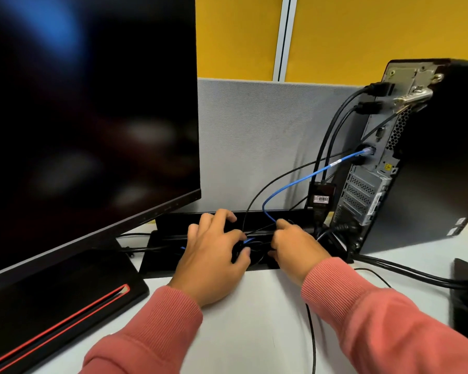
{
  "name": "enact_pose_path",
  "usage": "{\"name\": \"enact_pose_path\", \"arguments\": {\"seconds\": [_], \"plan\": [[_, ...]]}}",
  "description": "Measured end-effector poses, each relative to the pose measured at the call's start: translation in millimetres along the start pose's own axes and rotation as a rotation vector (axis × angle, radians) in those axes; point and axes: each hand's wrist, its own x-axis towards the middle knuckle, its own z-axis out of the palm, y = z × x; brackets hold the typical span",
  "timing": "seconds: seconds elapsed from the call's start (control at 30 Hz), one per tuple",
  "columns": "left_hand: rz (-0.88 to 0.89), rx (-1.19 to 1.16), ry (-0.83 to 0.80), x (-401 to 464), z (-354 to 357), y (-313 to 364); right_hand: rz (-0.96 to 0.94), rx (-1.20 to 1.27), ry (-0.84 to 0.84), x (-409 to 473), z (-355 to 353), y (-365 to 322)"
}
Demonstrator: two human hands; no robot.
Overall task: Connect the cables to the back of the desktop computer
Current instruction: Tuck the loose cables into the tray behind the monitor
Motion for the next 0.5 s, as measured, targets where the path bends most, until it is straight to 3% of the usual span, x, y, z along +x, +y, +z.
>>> {"name": "enact_pose_path", "arguments": {"seconds": [0.13, 0.3, 0.5], "plan": [[0.080, -0.123, -0.010, 0, -7, 4, 0.005, -0.043, -0.060, 6, -5, -5], [0.224, 0.035, -0.291, -3, 5, 3, -0.017, -0.031, -0.122, 9, -10, -5], [0.226, 0.082, -0.271, 0, 12, 2, -0.084, 0.085, -0.185, -14, -33, 2]]}}
